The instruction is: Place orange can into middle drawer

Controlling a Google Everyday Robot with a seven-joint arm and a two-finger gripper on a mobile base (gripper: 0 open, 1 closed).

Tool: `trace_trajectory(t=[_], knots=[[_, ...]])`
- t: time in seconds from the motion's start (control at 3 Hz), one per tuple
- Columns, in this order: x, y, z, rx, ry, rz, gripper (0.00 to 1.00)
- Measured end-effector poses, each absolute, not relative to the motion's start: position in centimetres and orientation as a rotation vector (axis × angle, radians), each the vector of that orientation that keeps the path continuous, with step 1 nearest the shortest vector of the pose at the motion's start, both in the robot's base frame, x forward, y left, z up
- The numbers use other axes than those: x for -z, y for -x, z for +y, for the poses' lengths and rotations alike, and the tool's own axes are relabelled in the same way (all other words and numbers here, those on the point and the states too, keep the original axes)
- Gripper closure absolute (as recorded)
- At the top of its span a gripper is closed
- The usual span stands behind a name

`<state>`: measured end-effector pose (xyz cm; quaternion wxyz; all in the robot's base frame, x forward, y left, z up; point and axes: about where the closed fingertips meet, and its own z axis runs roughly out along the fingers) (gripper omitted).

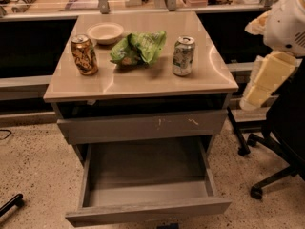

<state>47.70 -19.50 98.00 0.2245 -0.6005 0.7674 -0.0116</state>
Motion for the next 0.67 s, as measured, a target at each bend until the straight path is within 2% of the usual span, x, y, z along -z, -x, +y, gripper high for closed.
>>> trace_trajectory(t=[0.67], knots=[[-97.8, -54.1, -10.8, -0.147, 1.653, 1.897, 0.0]])
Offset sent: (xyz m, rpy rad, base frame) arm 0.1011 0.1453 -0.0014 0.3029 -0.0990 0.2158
